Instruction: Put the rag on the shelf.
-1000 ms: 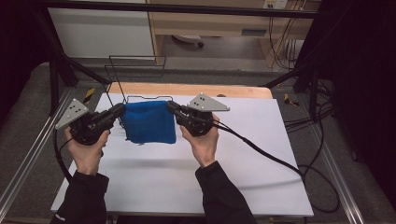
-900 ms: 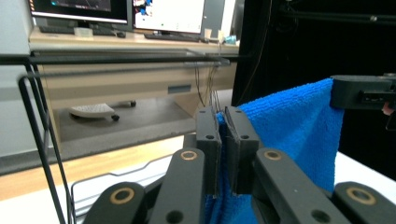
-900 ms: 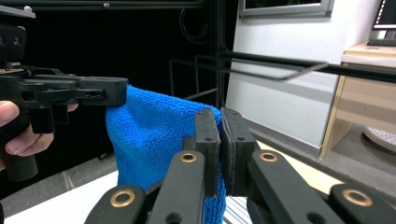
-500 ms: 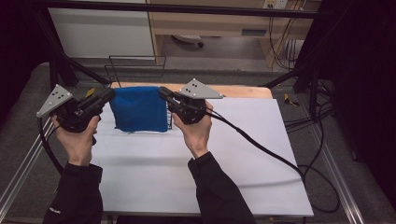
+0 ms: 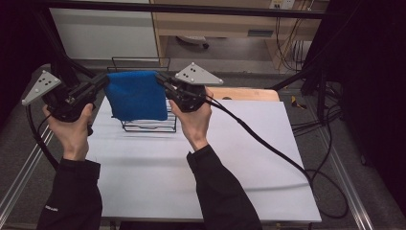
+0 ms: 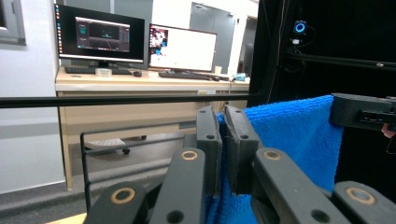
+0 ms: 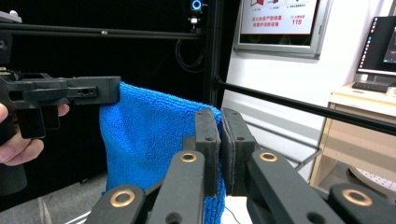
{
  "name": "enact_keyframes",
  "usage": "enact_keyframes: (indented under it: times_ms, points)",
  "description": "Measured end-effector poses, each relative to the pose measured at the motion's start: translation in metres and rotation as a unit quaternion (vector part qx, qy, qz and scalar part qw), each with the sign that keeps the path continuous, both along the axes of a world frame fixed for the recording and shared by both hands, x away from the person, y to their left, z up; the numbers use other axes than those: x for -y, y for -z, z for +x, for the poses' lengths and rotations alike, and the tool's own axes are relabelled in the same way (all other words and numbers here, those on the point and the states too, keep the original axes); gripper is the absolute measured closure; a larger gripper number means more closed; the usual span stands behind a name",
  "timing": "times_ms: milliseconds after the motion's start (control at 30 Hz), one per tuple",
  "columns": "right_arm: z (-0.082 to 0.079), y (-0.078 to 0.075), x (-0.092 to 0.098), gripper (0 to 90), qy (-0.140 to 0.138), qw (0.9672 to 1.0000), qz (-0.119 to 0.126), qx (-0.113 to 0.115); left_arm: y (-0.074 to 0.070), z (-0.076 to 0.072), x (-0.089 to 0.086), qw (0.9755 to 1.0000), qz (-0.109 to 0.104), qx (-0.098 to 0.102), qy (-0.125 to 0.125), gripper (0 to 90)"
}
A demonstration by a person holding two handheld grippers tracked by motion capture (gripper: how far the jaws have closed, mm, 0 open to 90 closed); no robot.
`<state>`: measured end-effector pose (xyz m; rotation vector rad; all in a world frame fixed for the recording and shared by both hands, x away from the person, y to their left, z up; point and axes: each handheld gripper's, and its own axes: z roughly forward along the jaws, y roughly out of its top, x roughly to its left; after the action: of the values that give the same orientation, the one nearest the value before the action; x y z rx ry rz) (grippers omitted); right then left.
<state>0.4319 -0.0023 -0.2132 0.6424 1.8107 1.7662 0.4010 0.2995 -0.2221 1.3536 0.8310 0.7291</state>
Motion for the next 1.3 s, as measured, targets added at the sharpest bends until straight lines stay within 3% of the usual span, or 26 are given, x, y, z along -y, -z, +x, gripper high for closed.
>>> enact_keyframes:
  times_ms: [1033, 1300]
  points:
    - [0.034, -0.045, -0.016, 86.9, 0.026, 0.9993, 0.012, 0.023, -0.047, 0.039, -0.006, 0.9997, -0.013, 0.007, -0.017, 85.0]
    - [0.047, -0.055, -0.021, 86.9, 0.039, 0.9988, 0.002, 0.031, -0.057, 0.051, -0.008, 0.9996, -0.014, 0.002, -0.025, 85.1]
